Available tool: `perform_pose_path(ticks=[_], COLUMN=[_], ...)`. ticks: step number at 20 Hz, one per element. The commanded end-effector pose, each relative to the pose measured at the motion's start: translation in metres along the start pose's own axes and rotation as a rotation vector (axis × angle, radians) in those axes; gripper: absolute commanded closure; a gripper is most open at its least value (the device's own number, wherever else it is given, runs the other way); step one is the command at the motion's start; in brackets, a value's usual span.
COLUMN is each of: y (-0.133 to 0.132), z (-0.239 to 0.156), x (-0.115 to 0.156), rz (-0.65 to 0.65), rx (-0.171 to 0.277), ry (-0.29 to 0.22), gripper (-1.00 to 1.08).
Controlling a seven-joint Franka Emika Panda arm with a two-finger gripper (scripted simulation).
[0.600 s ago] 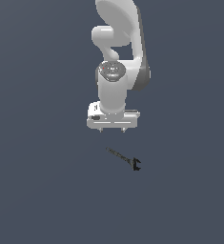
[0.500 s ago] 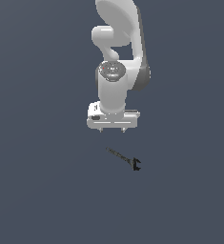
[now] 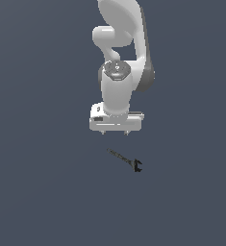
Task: Pick up the object and move it to a goal position.
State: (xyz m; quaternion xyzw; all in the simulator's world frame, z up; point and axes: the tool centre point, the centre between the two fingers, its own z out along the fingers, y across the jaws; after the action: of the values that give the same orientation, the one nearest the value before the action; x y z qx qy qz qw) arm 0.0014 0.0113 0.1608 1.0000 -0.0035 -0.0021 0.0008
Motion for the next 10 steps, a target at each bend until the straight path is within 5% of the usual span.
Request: perform_pose_path(ticks=[1,10], y=[0.0,-0.0036], z=[-0.0004,0.0082], x=[0.0006,0.0051], rz=[0.003,-0.078], rx=[0.0,-0.004], ry=[0.001,0.0], gripper=[-0.92,-0.92])
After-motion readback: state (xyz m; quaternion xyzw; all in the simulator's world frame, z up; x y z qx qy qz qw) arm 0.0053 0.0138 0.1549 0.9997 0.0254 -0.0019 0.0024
